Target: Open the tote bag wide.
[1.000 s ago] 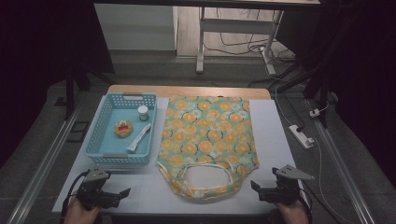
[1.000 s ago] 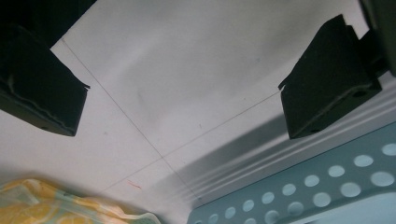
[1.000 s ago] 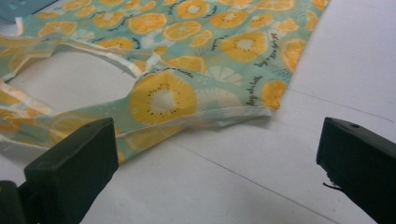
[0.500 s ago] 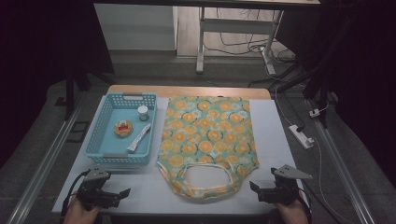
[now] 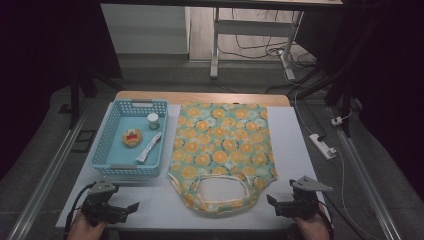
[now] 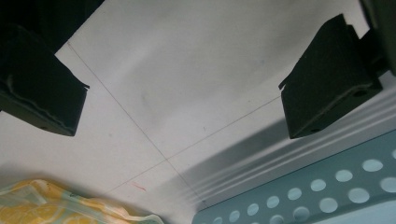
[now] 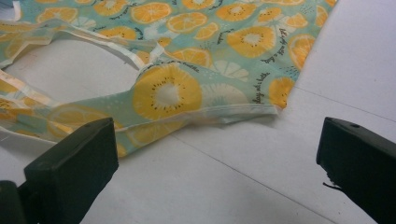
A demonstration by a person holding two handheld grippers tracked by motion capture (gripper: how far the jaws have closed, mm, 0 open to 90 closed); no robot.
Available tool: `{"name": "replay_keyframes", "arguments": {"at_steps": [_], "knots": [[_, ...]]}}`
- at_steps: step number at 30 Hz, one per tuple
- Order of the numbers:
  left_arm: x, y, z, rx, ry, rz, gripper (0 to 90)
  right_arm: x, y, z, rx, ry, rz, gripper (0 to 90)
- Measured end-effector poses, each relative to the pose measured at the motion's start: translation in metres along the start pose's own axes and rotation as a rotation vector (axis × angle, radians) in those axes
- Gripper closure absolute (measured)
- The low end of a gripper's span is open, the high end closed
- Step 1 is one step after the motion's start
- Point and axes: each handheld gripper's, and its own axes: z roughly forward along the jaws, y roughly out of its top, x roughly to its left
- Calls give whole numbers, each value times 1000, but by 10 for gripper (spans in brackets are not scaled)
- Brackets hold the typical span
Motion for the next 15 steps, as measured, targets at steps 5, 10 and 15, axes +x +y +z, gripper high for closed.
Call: {"name": "replay_keyframes", "arguments": {"at_steps": [5, 10, 15], "knots": [[0, 0, 0, -3, -2, 1, 3, 4, 3, -1, -1, 13, -14, 0], [0, 0, 0, -2, -3, -1, 3, 6, 3, 1, 4, 25, -24, 0], [1, 0, 0, 0, -3, -3, 1, 9, 5, 1, -11, 39, -44, 0]]}}
